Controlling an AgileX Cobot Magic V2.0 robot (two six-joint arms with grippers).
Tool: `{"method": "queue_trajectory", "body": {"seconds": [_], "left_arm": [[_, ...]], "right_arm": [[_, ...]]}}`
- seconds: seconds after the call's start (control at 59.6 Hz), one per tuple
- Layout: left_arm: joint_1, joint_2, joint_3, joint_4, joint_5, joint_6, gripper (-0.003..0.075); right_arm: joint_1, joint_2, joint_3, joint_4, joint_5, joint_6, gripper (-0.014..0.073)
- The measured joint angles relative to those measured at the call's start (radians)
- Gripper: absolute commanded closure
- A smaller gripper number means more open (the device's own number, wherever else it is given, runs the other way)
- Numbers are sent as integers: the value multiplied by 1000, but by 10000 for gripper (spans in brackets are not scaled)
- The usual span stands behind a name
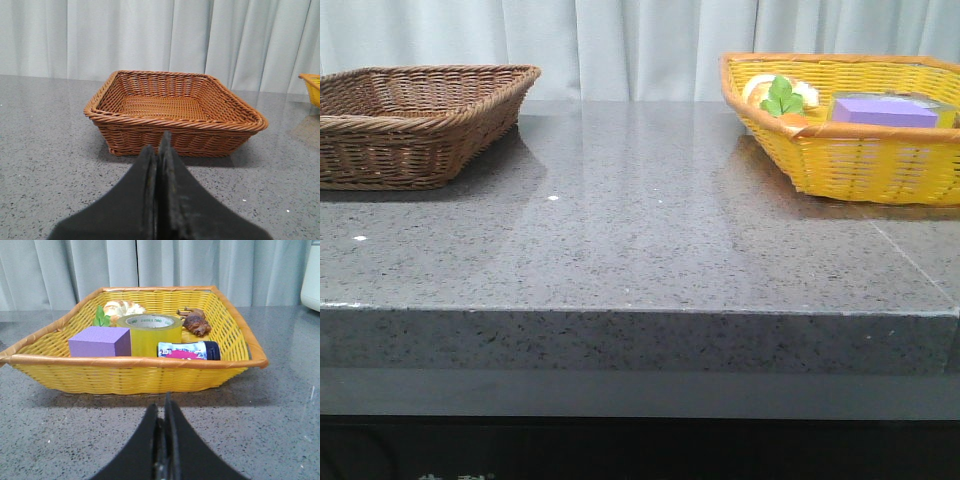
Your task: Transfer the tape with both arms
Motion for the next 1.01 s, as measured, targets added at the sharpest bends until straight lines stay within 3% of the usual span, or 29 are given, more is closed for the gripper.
{"method": "queue_trajectory", "body": {"seconds": [0.838, 1.006], "left_arm": [[0, 0, -5, 0, -53, 0, 741], [0, 0, -113, 0, -15, 0, 741]], "right_arm": [[0, 0, 0, 8, -2, -2, 661], [0, 0, -101, 15, 83, 0, 661]]}}
